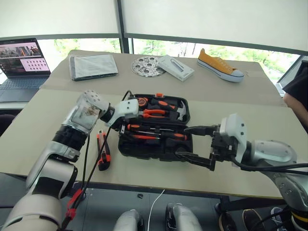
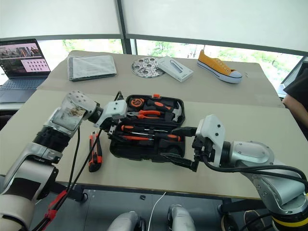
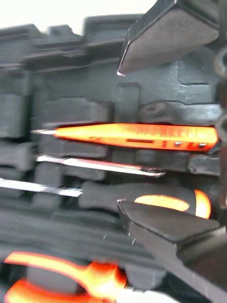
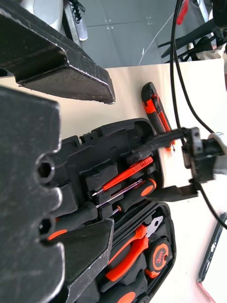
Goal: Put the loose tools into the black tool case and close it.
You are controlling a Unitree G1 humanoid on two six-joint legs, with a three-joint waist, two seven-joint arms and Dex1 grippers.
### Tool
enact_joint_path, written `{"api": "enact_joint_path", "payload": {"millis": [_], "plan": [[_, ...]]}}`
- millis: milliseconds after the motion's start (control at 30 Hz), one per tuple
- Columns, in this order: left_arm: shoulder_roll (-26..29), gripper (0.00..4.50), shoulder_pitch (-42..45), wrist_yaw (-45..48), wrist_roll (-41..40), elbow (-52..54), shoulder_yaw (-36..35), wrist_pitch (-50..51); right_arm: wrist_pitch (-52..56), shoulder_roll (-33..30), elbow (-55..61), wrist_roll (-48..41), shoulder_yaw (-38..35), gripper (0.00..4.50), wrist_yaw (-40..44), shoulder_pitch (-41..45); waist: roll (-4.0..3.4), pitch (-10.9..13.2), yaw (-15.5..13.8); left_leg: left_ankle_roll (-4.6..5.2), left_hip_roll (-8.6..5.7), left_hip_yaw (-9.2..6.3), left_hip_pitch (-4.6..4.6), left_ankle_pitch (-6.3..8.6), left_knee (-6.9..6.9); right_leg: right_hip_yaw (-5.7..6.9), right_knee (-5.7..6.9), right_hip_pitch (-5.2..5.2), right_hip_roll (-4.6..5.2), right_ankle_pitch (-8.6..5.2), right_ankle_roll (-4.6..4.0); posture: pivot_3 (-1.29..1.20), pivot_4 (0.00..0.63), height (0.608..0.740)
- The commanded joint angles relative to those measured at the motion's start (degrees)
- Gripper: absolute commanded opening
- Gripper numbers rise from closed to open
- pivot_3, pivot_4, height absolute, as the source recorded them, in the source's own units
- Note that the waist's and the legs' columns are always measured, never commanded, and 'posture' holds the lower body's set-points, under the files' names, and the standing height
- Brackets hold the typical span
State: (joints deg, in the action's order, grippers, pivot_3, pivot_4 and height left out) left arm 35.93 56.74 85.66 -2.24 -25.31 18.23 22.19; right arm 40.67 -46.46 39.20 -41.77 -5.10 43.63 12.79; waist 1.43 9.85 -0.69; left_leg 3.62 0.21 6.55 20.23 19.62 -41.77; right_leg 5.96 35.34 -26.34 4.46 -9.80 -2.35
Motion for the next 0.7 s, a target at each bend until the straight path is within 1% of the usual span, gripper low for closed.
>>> {"api": "enact_joint_path", "payload": {"millis": [33, 67, 200, 267, 300, 367, 400, 433, 633, 700], "plan": [[-1.71, 3.96, 1.47, -5.36, -3.33, -2.97, -5.86, 5.75, -0.87, 0.15, 1.03, -0.46, -0.59, 4.5, 0.22, 0.36, 0.0, 0.0, 0.0, 0.0, 0.0, 0.0, -0.01, 0.0, 0.0, 0.0, 0.01, 0.0, 0.0, 0.0, 0.01, 0.0, 0.15, 0.733], [-2.34, 3.83, 0.8, -6.59, -3.8, -4.06, -6.73, 6.07, -0.89, 0.19, 0.89, -0.37, -0.44, 4.5, 0.23, 0.51, 0.0, 0.0, 0.0, 0.0, 0.0, 0.0, -0.01, 0.0, -0.01, 0.0, 0.01, 0.01, 0.0, 0.0, 0.02, 0.0, 0.15, 0.733], [-3.07, 2.33, -4.33, -8.03, -4.76, -2.97, -8.07, 3.25, -1.02, 0.16, 0.38, 0.43, 0.29, 4.5, 0.21, 1.08, 0.0, 0.0, 0.06, 0.0, -0.01, 0.0, -0.02, 0.0, -0.02, -0.01, 0.01, 0.01, 0.0, -0.03, 0.1, 0.0, 0.15, 0.733], [-3.21, 1.62, -7.13, -8.35, -5.69, -1.22, -8.62, 2.25, -0.95, 0.14, 0.14, 0.47, 0.39, 4.5, 0.2, 1.38, 0.0, 0.0, 0.18, 0.0, 0.0, 0.0, -0.02, 0.0, -0.03, -0.03, 0.01, 0.01, 0.0, 0.09, -0.11, 0.0, 0.15, 0.733], [-3.35, 1.35, -8.34, -8.76, -6.21, -0.4, -8.98, 1.94, -0.87, 0.12, 0.02, 0.41, 0.37, 4.5, 0.2, 1.54, 0.0, 0.0, 0.17, -0.01, 0.0, 0.0, -0.02, 0.0, -0.02, -0.02, 0.0, 0.01, 0.0, 0.09, -0.12, 0.0, 0.15, 0.733], [-3.4, 0.53, -10.36, -9.37, -6.87, 1.25, -9.25, 2.34, -0.73, 0.09, -0.26, 0.43, 0.39, 4.5, 0.15, 1.76, 0.0, 0.0, 0.05, -0.01, 0.02, 0.0, -0.01, 0.0, -0.03, 0.01, 0.0, 0.01, 0.01, 0.1, -0.12, 0.0, 0.15, 0.733], [-3.35, 0.23, -11.24, -9.48, -7.08, 2.06, -9.23, 2.5, -0.69, 0.07, -0.39, 0.48, 0.45, 4.5, 0.14, 1.82, 0.0, 0.0, 0.02, -0.01, 0.02, 0.01, -0.01, 0.0, -0.03, 0.02, 0.0, 0.01, 0.01, 0.1, -0.13, 0.0, 0.15, 0.733], [-3.33, 0.11, -12.03, -9.54, -7.28, 2.93, -9.16, 2.62, -0.71, 0.03, -0.5, 0.55, 0.5, 4.5, 0.16, 1.81, 0.0, 0.0, -0.03, -0.01, 0.03, 0.0, -0.01, 0.0, -0.05, 0.03, 0.0, 0.01, 0.02, 0.1, -0.13, 0.0, 0.15, 0.733], [-3.72, 0.11, -13.72, -12.83, -5.82, 4.65, -7.45, 3.44, -0.45, -0.01, -0.85, 0.41, 0.95, 4.5, 0.19, 1.83, 0.0, -0.01, -0.05, -0.01, 0.01, 0.0, -0.02, 0.0, -0.04, 0.02, 0.01, 0.03, 0.07, 0.11, -0.12, 0.0, 0.15, 0.733], [-3.02, 0.11, -14.73, -11.81, -5.86, 5.67, -6.72, 2.71, -0.18, 0.13, -0.98, 0.06, 0.85, 4.5, -0.01, 1.84, 0.0, -0.01, -0.02, -0.01, 0.01, 0.0, -0.03, 0.0, -0.04, 0.02, 0.01, 0.03, 0.05, 0.11, -0.12, 0.0, 0.15, 0.733]]}}
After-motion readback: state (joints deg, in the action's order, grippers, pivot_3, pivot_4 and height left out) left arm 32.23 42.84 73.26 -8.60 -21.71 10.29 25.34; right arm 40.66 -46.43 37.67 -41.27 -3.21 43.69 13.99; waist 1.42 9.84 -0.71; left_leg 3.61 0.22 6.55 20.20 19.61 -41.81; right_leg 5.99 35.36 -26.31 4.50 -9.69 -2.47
